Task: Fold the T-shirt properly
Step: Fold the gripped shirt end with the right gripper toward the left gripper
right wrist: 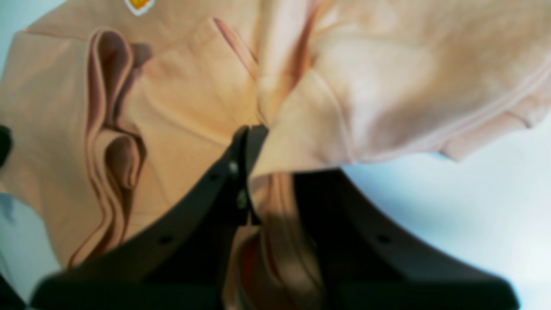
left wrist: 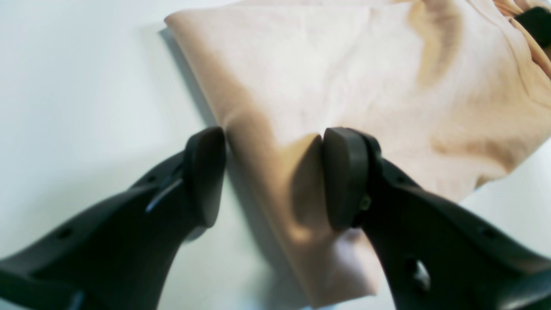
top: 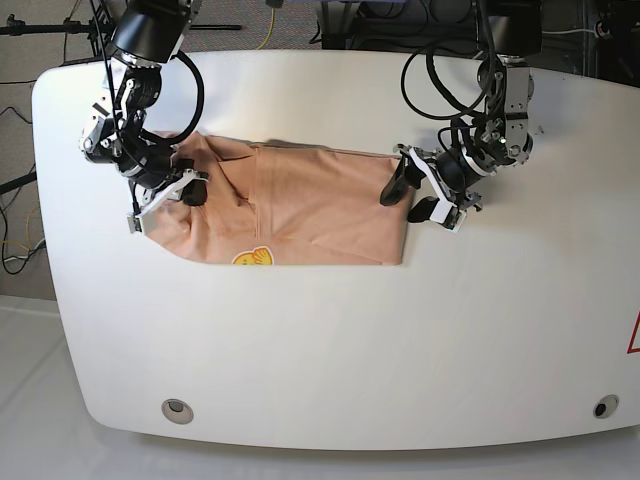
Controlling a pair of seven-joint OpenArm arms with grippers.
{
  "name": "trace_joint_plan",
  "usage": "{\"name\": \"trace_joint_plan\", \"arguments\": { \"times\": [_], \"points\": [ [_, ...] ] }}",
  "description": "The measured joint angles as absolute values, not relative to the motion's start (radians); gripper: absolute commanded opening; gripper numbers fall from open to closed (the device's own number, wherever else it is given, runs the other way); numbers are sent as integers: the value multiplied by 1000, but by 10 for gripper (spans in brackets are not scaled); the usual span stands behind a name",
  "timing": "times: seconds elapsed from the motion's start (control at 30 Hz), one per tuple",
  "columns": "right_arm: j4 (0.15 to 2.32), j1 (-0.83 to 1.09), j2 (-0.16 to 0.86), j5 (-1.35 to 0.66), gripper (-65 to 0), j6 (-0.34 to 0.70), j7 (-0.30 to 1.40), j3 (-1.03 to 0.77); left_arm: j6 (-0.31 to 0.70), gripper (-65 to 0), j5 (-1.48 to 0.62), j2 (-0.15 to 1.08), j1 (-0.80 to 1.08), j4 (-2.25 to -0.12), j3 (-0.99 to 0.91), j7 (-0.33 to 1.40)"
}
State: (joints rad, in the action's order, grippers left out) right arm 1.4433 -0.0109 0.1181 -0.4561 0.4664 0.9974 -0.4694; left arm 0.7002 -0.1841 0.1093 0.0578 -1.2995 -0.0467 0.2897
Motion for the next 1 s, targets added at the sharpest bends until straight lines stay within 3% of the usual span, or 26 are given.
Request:
{"name": "trace_joint_plan", "arguments": {
  "times": [0.3,1.0],
  "points": [
    [1564,-6,111,-317,-650,444,1053,-464,700,-324,-184,109,58,-1299,-47,290],
    [1834,-4,40,-315,-650,445,1188,-279,697,-323,-178,95,58,-1299,-49,289]
  ]
}}
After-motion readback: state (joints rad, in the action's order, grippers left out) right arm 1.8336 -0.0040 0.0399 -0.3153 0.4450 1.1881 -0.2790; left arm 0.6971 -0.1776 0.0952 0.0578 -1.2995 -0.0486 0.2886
